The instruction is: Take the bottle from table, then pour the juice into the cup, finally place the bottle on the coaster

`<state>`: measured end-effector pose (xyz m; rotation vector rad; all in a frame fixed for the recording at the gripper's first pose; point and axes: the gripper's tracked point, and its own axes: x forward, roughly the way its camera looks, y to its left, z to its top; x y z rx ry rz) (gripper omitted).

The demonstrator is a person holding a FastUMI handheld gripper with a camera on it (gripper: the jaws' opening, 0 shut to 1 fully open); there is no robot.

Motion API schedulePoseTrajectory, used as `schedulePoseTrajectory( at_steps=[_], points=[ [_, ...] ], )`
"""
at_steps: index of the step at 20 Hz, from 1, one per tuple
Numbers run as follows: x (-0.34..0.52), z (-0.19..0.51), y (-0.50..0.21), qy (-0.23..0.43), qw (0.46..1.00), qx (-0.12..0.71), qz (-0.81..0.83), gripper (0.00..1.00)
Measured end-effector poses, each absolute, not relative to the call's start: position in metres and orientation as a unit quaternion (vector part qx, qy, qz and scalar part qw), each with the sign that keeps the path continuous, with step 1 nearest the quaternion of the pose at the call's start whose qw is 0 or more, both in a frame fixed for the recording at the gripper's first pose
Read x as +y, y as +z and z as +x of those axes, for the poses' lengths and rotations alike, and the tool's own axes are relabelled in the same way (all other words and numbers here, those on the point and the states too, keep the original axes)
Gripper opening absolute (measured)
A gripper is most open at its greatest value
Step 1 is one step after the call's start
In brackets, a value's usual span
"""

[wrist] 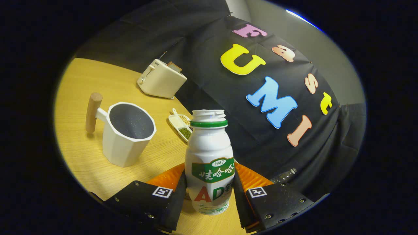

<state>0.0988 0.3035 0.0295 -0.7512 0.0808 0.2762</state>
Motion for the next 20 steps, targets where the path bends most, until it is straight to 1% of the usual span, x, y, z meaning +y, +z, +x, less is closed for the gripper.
schedulePoseTrajectory(
  at_steps=[7,12,20],
  points=[
    [0.31,0.104,0.033,0.157,0.954,0.02,-0.255,0.69],
    [0.312,0.112,0.031,0.169,0.97,0.025,-0.174,0.69],
    [0.303,0.137,0.036,0.164,0.985,0.016,-0.051,0.69]
  ],
)
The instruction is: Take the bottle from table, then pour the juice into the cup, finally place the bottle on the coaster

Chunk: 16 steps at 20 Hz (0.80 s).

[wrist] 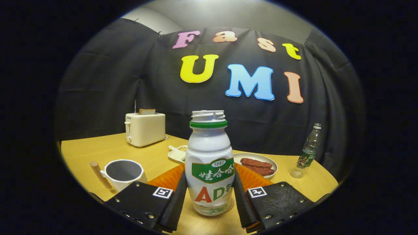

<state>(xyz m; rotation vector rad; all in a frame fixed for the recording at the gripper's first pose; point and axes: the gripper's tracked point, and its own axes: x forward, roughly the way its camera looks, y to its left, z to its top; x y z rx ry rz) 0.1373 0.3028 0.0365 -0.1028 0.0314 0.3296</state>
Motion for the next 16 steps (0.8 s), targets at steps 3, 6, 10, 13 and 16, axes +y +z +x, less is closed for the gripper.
schedulePoseTrajectory(
  at_steps=[3,6,10,13,16],
  points=[
    [0.3,0.148,0.032,0.159,0.987,0.019,-0.025,0.69],
    [0.299,0.156,0.029,0.157,0.987,0.02,-0.018,0.69],
    [0.297,0.165,0.024,0.161,0.987,0.011,0.001,0.69],
    [0.294,0.17,0.015,0.156,0.988,0.021,0.002,0.69],
    [0.295,0.17,0.014,0.158,0.987,0.022,0.008,0.69]
  ],
)
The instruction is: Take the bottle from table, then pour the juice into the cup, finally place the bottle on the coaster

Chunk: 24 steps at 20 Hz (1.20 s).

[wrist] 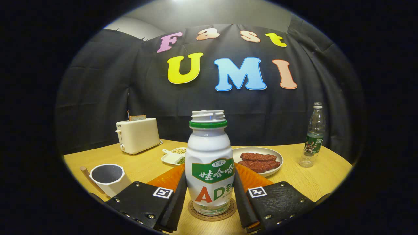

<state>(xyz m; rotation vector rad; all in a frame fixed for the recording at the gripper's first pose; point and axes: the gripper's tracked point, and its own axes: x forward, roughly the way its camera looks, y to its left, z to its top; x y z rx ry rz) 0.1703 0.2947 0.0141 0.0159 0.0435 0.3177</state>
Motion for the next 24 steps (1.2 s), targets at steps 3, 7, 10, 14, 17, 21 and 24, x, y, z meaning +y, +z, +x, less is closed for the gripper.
schedulePoseTrajectory(
  at_steps=[3,7,10,14,17,21,24],
  points=[
    [0.295,0.17,0.013,0.162,0.987,0.022,0.006,0.69],
    [0.296,0.169,0.014,0.164,0.986,0.02,0.008,0.72],
    [0.295,0.167,0.02,0.169,0.985,0.008,0.006,0.96],
    [0.288,0.157,0.034,0.157,0.987,-0.001,0.01,0.99],
    [0.284,0.136,0.055,0.161,0.986,-0.017,0.022,1.0],
    [0.264,0.109,0.088,0.136,0.99,-0.039,0.015,0.99],
    [0.257,0.085,0.11,0.133,0.99,-0.041,0.008,0.99]
  ],
)
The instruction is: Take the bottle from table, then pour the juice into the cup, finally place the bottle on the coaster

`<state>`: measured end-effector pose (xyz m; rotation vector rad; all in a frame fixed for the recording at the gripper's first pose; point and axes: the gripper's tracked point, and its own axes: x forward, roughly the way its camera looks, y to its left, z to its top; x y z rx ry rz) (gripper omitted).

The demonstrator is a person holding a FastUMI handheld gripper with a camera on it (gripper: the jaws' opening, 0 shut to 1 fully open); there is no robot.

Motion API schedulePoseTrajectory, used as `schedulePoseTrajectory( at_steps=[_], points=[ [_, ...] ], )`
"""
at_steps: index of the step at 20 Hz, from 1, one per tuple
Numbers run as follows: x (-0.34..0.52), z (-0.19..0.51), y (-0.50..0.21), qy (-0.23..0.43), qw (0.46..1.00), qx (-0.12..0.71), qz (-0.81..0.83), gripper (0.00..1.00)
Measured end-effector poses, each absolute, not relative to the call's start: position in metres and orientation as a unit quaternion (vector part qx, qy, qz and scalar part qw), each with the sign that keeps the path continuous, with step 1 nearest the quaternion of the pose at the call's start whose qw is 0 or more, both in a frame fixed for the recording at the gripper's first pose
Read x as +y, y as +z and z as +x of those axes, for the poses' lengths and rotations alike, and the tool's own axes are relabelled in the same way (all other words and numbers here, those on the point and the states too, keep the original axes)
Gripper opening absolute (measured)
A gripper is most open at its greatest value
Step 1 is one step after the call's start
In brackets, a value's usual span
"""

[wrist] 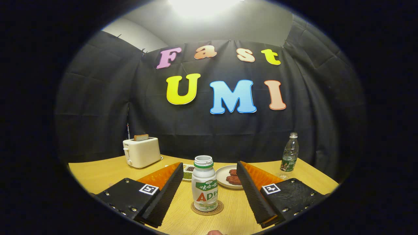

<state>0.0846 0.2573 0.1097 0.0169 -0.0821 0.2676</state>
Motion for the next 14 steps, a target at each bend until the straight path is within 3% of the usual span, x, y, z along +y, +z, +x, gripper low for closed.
schedulePoseTrajectory(
  at_steps=[9,14],
  points=[
    [0.222,0.048,0.174,0.1,0.993,-0.061,-0.002,0.99],
    [0.209,0.037,0.172,0.105,0.993,-0.062,-0.002,0.99]
  ],
)
